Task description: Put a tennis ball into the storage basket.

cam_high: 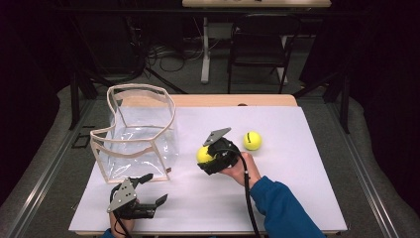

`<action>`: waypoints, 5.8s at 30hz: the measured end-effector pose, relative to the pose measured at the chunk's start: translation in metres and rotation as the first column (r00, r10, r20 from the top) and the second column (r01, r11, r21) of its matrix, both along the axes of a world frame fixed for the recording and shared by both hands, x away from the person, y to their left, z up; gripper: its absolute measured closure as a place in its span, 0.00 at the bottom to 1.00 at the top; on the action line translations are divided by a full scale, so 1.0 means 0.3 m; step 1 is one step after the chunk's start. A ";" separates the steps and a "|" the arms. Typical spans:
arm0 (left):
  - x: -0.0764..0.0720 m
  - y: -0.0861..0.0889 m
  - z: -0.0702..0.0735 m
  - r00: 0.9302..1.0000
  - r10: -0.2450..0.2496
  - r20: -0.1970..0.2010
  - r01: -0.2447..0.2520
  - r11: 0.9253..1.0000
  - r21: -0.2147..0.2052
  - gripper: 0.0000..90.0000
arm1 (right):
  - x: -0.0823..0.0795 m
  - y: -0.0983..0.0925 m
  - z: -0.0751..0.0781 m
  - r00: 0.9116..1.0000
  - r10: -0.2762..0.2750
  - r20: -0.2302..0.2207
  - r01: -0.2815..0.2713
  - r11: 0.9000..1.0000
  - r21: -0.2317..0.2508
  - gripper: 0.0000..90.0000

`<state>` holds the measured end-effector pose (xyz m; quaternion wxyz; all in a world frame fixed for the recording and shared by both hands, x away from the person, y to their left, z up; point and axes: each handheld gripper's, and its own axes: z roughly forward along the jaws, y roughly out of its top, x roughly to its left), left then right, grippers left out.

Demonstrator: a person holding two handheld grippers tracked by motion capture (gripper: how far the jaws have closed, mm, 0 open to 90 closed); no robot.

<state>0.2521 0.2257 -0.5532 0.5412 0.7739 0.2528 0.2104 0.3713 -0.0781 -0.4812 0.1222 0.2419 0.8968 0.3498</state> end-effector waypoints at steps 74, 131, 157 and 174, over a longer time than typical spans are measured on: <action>-0.001 0.002 0.002 1.000 -0.009 -0.004 0.009 1.000 0.002 0.18 | 0.105 0.009 0.236 0.998 0.026 0.060 -0.021 0.996 -0.090 0.29; -0.002 0.000 0.002 1.000 -0.005 0.001 0.005 1.000 0.001 0.18 | 0.145 0.097 0.401 0.992 0.035 0.124 -0.029 0.999 -0.044 0.29; 0.000 0.000 0.000 1.000 -0.010 -0.004 0.010 1.000 -0.003 0.18 | 0.152 0.149 0.468 0.985 0.066 0.157 -0.060 0.997 -0.044 0.29; -0.001 0.001 0.001 1.000 -0.010 -0.001 0.010 1.000 -0.002 0.18 | 0.164 0.168 0.515 0.981 0.075 0.179 -0.070 0.997 -0.034 0.29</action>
